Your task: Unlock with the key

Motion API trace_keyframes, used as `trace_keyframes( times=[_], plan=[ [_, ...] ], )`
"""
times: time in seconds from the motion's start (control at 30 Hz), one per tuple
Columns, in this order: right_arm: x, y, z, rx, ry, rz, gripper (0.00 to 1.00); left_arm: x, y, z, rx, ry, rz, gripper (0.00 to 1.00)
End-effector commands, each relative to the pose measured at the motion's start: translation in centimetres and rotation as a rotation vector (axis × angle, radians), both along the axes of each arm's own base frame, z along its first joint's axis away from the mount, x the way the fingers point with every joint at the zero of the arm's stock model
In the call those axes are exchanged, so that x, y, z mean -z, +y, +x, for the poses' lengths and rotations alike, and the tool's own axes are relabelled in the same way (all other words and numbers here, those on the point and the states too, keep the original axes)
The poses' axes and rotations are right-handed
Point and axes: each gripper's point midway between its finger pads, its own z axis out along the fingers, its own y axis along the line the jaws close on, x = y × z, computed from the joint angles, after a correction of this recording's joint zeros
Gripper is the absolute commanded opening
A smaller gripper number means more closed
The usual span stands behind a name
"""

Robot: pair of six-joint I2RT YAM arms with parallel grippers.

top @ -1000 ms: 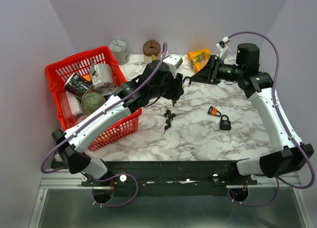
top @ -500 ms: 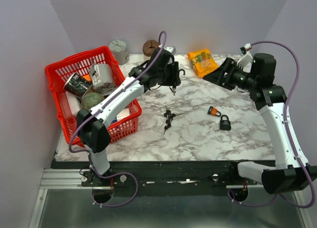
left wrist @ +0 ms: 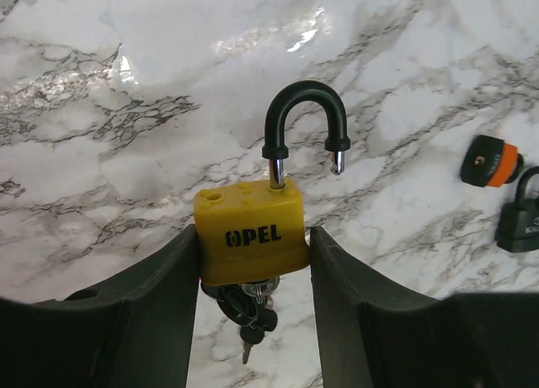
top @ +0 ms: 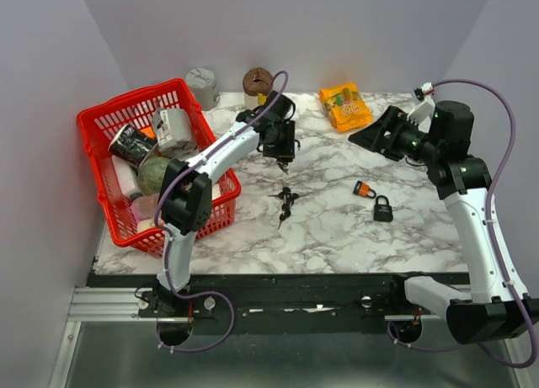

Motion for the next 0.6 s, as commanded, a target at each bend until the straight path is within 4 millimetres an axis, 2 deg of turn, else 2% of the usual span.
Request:
trace_keyframes(
  times=[0.0,0.03,0.1,0.13,0.2,0.23,0.43,0.57],
  plan=[
    [1.1,-0.3,0.3,0.007,0.013,-0.017,0.81,0.7,0.6,1.5,-0.022,0.046,-0.033,0.0],
    [1.2,-0.3,0.4,0.005,0.017,-0.018,0.81,1.9,0.6,1.6,-0.019,0.067,-0.016,0.0],
    [1.6,-0.2,0.5,0.001,0.028,-0.016,0.81,2.1,0.5,2.2,-0.012,0.064,-0.007,0.0],
    [1.7,-0.3,0.5,0.001,0.031,-0.016,0.81,3.5,0.9,2.2,-0.02,0.092,0.023,0.0],
    [2.0,-0.1,0.6,-0.007,0.042,-0.013,0.81,3.7,0.8,2.8,-0.022,0.094,0.033,0.0],
    [2.0,-0.2,0.7,-0.004,0.044,-0.013,0.81,5.0,1.1,2.8,-0.028,0.12,0.06,0.0],
    [2.2,0.0,1.0,-0.016,0.051,-0.014,0.81,7.4,2.4,4.1,-0.065,0.148,0.095,0.0],
    [2.4,-0.1,1.1,-0.016,0.057,-0.014,0.81,8.1,3.0,5.2,-0.086,0.138,0.112,0.0]
  ],
)
